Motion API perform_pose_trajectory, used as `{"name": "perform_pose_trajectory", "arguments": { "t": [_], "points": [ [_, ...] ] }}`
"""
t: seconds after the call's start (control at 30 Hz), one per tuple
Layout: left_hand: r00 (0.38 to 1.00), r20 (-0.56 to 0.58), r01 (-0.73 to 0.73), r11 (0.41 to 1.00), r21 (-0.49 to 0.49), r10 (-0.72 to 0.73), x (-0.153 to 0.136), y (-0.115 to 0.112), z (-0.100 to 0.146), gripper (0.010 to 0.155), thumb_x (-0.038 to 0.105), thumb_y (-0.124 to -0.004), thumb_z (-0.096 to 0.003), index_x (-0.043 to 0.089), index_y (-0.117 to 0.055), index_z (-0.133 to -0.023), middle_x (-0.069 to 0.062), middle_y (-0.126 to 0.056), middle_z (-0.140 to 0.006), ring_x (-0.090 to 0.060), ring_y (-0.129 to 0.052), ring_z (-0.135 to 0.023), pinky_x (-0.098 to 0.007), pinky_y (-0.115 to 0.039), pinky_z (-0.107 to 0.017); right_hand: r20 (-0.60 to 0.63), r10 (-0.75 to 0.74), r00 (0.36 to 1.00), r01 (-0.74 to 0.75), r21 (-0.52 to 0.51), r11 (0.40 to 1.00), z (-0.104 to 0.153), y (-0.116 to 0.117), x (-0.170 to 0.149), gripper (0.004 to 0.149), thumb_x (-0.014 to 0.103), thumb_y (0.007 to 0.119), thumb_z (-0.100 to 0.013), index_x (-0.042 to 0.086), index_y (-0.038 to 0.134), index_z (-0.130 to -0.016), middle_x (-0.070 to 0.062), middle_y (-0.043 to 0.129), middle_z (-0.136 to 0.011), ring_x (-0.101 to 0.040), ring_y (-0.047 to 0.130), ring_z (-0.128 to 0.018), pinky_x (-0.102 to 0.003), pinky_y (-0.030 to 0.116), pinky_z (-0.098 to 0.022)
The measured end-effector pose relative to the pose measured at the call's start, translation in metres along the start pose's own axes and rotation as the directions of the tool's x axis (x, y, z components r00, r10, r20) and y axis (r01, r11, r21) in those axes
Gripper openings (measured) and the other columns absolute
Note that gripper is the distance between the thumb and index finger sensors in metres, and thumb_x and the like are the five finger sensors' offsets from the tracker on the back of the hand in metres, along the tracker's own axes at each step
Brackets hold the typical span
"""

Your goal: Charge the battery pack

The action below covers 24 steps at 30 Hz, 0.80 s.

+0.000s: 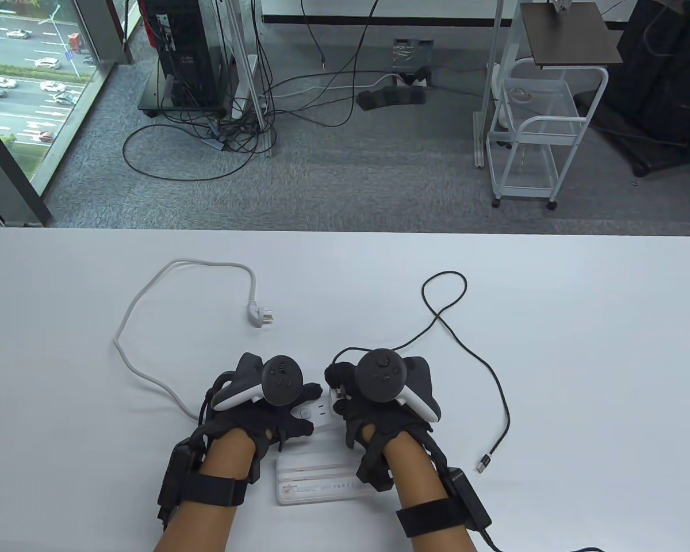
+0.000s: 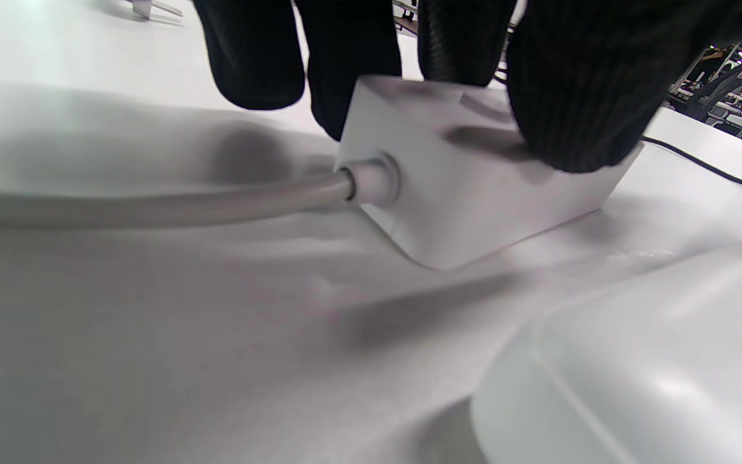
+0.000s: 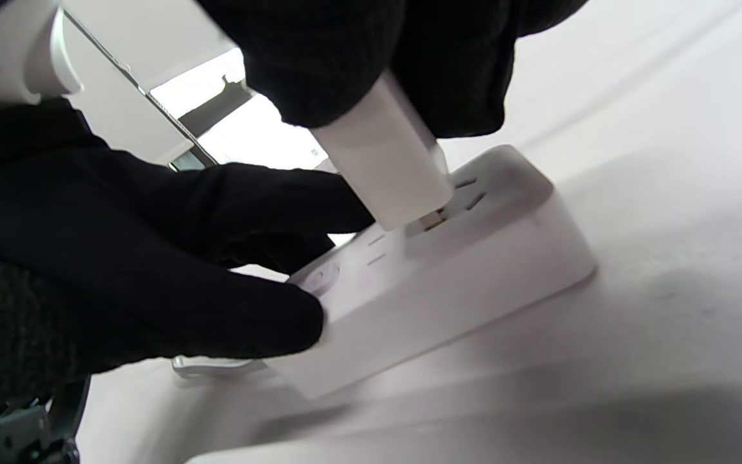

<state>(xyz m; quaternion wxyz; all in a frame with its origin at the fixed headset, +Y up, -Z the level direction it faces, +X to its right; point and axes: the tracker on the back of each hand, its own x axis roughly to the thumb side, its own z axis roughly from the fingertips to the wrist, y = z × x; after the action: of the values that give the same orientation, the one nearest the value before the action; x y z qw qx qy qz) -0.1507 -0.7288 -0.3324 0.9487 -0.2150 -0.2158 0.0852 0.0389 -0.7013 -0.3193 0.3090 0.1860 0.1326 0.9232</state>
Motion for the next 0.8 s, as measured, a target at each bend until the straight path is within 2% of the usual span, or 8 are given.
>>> {"name": "perform_pose_trajectory", "arguments": {
  "t": [0.4, 0.43, 0.47, 0.5, 0.8],
  "points": [
    [1.0, -0.005, 0.009, 1.0, -0.003, -0.009, 0.001, 0.0, 0.0, 0.077, 0.06, -0.086, -0.0423, 0.038, -0.06, -0.111, -0.006, -0.081, -0.102, -0.04, -0.076, -0.099, -0.072, -0.049, -0.071, -0.032, -0.02, 0.999, 0.022, 0.068, 0.997, -0.011, -0.004, -0.003, 0.061, 0.015, 0.082, -0.037, 0.027, 0.059, -0.092, -0.009, 0.07, -0.102, -0.042, 0.087, -0.09, -0.059, 0.058, -0.071],
    [1.0, -0.005, 0.011, 1.0, -0.003, -0.011, 0.001, 0.0, 0.0, 0.077, 0.06, -0.087, -0.0425, 0.038, -0.06, -0.111, -0.006, -0.08, -0.102, -0.04, -0.076, -0.099, -0.072, -0.049, -0.071, -0.057, -0.002, 0.998, 0.007, 0.092, 0.996, -0.013, 0.001, -0.006, 0.06, 0.012, 0.084, -0.036, 0.024, 0.063, -0.091, -0.012, 0.072, -0.102, -0.044, 0.086, -0.09, -0.06, 0.057, -0.07],
    [1.0, -0.006, 0.017, 1.0, -0.003, -0.017, 0.002, -0.001, 0.0, 0.077, 0.06, -0.086, -0.0426, 0.038, -0.06, -0.111, -0.006, -0.08, -0.102, -0.039, -0.076, -0.099, -0.072, -0.049, -0.071, -0.071, 0.041, 0.997, -0.033, 0.111, 0.993, -0.012, -0.002, -0.006, 0.061, 0.017, 0.08, -0.037, 0.029, 0.057, -0.092, -0.007, 0.069, -0.103, -0.037, 0.085, -0.092, -0.056, 0.058, -0.072],
    [1.0, -0.007, 0.016, 1.0, -0.006, -0.016, 0.002, 0.0, 0.0, 0.077, 0.06, -0.086, -0.0426, 0.038, -0.06, -0.111, -0.006, -0.08, -0.102, -0.039, -0.076, -0.099, -0.072, -0.049, -0.071, -0.034, 0.003, 0.999, -0.001, 0.062, 0.998, -0.013, 0.0, -0.008, 0.06, 0.016, 0.082, -0.036, 0.027, 0.06, -0.091, -0.009, 0.072, -0.102, -0.039, 0.087, -0.09, -0.058, 0.058, -0.071],
    [1.0, -0.013, 0.022, 1.0, -0.003, -0.022, 0.003, -0.001, 0.0, 0.077, 0.06, -0.086, -0.0427, 0.037, -0.059, -0.111, -0.006, -0.08, -0.103, -0.04, -0.076, -0.099, -0.072, -0.049, -0.071, -0.064, 0.012, 0.998, -0.005, 0.095, 0.995, -0.015, 0.002, -0.006, 0.061, 0.017, 0.081, -0.036, 0.028, 0.058, -0.092, -0.009, 0.071, -0.102, -0.038, 0.084, -0.092, -0.059, 0.054, -0.071]
  ]
}}
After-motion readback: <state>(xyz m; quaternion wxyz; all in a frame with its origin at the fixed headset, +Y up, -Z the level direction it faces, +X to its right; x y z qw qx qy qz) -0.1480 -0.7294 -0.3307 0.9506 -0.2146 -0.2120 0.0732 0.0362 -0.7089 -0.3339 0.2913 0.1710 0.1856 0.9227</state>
